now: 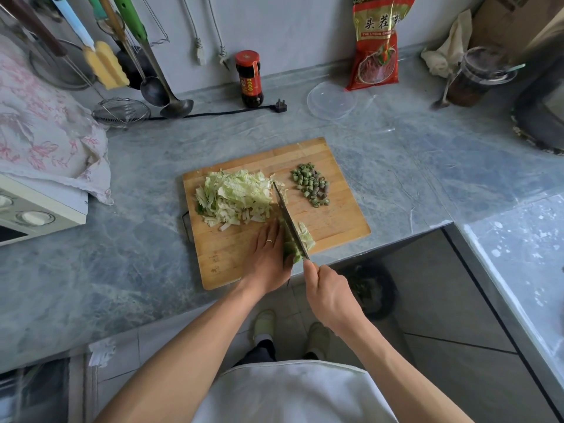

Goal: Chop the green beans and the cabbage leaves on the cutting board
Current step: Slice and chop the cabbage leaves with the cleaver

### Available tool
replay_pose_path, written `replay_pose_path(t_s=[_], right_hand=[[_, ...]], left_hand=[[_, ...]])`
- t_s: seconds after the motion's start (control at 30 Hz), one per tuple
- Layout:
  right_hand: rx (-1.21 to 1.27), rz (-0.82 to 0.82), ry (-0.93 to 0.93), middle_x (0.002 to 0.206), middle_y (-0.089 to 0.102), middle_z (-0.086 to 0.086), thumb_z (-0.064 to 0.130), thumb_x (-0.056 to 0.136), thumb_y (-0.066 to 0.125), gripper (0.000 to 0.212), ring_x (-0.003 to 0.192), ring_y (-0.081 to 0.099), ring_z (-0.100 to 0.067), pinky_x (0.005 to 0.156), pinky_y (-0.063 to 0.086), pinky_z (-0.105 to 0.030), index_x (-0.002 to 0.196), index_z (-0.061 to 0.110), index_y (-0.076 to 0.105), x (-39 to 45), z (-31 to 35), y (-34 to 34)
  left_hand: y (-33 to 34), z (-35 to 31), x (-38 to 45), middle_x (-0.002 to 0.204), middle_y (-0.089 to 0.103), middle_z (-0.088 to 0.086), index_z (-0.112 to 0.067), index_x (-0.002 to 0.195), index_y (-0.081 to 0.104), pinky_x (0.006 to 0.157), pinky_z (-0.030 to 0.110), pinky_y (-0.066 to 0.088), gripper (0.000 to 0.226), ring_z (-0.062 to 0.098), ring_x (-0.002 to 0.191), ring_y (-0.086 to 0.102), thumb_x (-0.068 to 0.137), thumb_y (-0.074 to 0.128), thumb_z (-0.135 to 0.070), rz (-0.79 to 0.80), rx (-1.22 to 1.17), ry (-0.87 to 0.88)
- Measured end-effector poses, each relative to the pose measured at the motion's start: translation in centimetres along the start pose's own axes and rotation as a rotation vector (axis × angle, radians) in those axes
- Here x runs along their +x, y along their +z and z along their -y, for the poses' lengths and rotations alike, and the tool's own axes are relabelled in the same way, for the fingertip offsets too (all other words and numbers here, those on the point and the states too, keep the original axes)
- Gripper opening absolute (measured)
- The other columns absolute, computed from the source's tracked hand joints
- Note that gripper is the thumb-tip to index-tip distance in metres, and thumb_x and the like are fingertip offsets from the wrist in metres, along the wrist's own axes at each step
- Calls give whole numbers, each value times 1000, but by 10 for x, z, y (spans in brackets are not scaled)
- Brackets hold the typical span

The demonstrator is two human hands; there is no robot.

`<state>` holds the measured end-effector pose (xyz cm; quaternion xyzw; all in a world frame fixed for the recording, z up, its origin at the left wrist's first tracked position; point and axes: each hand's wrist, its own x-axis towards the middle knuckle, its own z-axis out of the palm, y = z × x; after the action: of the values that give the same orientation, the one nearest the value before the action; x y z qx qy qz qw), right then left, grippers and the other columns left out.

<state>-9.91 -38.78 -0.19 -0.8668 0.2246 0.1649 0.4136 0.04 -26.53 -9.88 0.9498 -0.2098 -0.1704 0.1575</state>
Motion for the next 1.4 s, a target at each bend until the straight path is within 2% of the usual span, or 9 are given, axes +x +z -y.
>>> replay_pose_path(t_s=[0.37,0.57,0.73,0.87,0.97,1.03,1.2,1.27,1.4], right_hand=[[25,-15,9,77,57,-12,47,105,26,50,73,58,-32,75,52,-50,73,15,46,-5,8,-2],[52,-41,18,82,64,-15,57,101,26,55,74,63,-34,71,57,-52,76,16,53,11,28,-10],[47,-49,24,74,60,-10,57,102,27,53,70,64,-35,69,55,-47,71,17,46,10,19,-22],[38,-29,25,71,59,-10,54,103,27,52,67,64,-34,69,55,-42,71,18,46,3,10,-25],[78,-6,6,77,60,-22,42,107,26,44,68,60,-42,64,55,-44,70,22,38,-8,11,-21],[116,-8,15,80,60,-25,43,107,26,47,69,62,-43,57,54,-42,71,16,39,-11,10,-17],[65,17,13,62,50,-5,52,105,29,55,59,56,-28,69,52,-42,69,12,42,-10,7,-6],[60,17,31,61,50,-1,55,104,30,58,56,51,-19,70,52,-41,69,12,45,-9,4,-4],[47,25,34,62,49,0,55,104,29,55,56,50,-17,72,55,-45,69,15,46,-10,4,0]], left_hand=[[-1,-2,-1,166,-2,10,-7,158,2,123,42,-3,76,26,153,-5,102,40,-42,-2,-29,-13],[-4,0,0,166,1,9,-10,159,6,124,42,-4,76,24,153,-5,97,24,-51,35,-36,-9],[-7,3,0,166,1,10,-10,158,9,121,42,-3,74,26,153,-4,101,38,-47,7,-35,24],[-7,6,-2,165,15,12,-7,155,23,121,49,14,77,30,152,9,92,36,-50,-52,-114,53],[-7,10,-6,154,39,17,-2,142,49,114,44,28,65,30,143,32,91,40,-42,-273,-165,140],[-6,12,-6,144,51,20,2,129,60,111,40,32,53,27,136,38,90,45,-32,-381,-162,212],[-1,17,-8,145,53,9,-11,139,53,101,54,45,56,33,132,48,88,46,-35,-249,-124,146],[1,17,-9,144,54,9,-11,140,52,99,55,47,59,38,129,51,88,44,-38,-211,-113,117],[0,16,-10,146,52,9,-12,141,52,101,57,45,57,41,130,50,89,50,-34,-222,-117,100]])
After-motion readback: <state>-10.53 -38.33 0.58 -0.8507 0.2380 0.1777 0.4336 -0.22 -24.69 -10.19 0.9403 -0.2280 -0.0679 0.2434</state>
